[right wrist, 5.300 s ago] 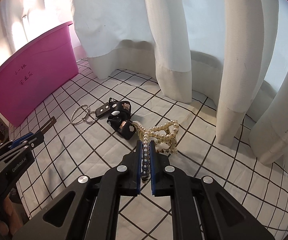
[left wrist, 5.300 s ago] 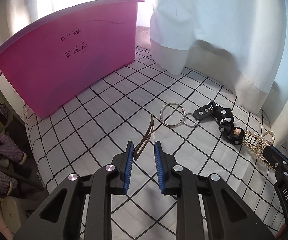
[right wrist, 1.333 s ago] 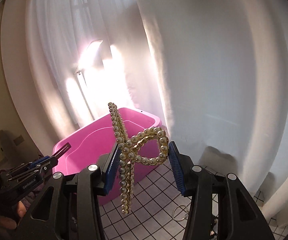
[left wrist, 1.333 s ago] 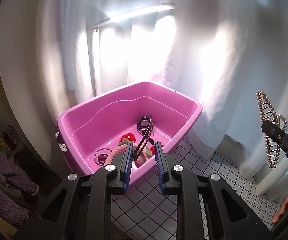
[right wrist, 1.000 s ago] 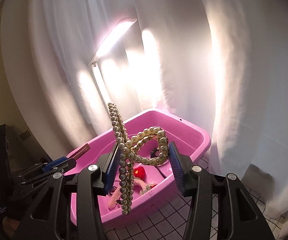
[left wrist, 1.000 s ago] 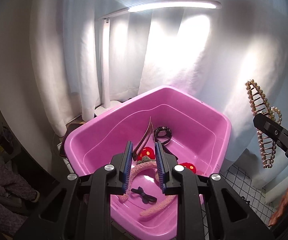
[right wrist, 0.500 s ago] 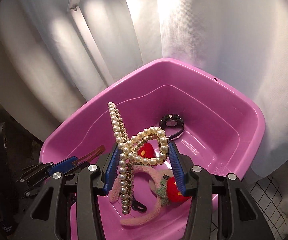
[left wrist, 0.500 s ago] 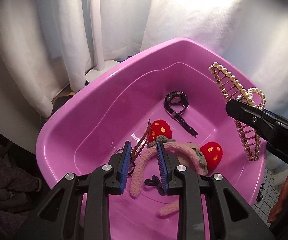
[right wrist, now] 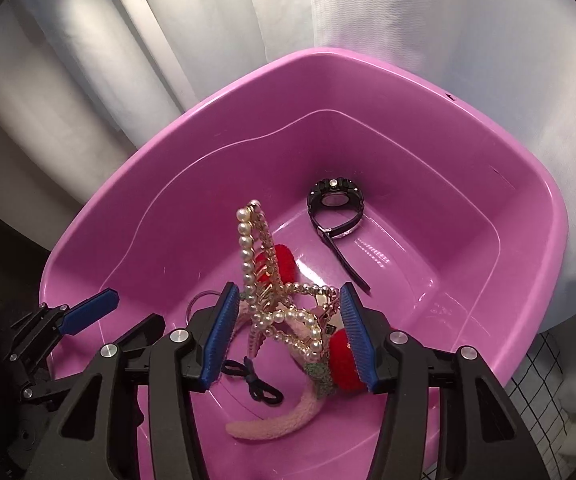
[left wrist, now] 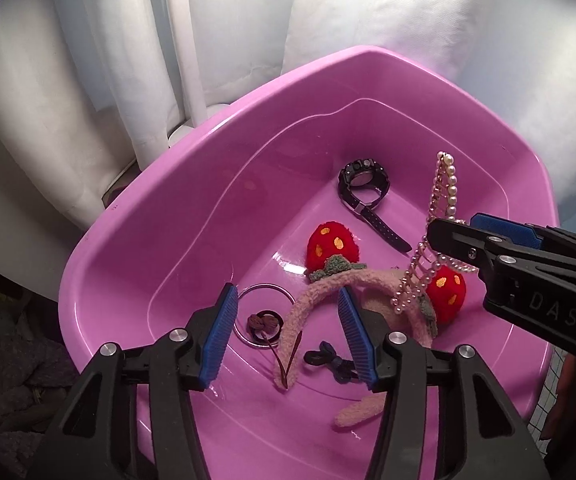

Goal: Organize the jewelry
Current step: 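Carry hairpins and pearl claw into the pink tub and open both tools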

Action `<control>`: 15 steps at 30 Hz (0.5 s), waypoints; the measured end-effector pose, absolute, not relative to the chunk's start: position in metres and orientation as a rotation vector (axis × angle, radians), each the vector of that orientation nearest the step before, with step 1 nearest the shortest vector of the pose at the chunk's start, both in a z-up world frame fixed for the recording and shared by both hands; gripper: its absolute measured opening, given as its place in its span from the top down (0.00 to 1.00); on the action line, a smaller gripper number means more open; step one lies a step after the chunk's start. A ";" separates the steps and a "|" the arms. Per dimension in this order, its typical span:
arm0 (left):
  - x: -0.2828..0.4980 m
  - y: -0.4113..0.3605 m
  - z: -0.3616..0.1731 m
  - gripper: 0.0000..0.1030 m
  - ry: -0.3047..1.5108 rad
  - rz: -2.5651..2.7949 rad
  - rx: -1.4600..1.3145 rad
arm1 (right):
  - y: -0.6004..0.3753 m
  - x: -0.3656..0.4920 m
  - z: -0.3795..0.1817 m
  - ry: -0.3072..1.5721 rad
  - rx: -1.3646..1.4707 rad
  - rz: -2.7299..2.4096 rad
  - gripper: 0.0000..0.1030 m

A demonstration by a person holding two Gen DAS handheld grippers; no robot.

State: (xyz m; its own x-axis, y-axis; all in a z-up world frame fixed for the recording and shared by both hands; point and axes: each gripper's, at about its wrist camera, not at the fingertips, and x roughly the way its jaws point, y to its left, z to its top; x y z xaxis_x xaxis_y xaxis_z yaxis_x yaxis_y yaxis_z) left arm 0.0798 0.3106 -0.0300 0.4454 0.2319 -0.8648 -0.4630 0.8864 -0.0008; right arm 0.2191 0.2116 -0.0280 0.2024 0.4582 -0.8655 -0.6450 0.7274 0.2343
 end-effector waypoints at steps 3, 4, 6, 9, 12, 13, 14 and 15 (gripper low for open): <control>0.077 0.308 -0.024 0.16 1.002 0.456 -0.243 | 0.209 0.217 -0.022 1.100 -0.197 0.765 0.39; 0.075 0.309 -0.023 0.16 0.997 0.453 -0.252 | 0.208 0.217 -0.021 1.098 -0.192 0.763 0.39; 0.075 0.309 -0.023 0.16 1.004 0.456 -0.255 | 0.205 0.217 -0.020 1.098 -0.186 0.756 0.39; 0.074 0.309 -0.024 0.16 1.010 0.457 -0.263 | 0.200 0.217 -0.019 1.101 -0.173 0.754 0.39; 0.073 0.306 -0.023 0.16 1.004 0.456 -0.255 | 0.196 0.214 -0.016 1.097 -0.169 0.755 0.39; 0.073 0.305 -0.022 0.16 1.001 0.456 -0.251 | 0.196 0.214 -0.016 1.096 -0.170 0.754 0.39; 0.073 0.303 -0.022 0.16 0.997 0.456 -0.247 | 0.195 0.213 -0.016 1.094 -0.171 0.754 0.39; 0.073 0.302 -0.021 0.16 0.995 0.455 -0.245 | 0.196 0.213 -0.016 1.093 -0.170 0.753 0.39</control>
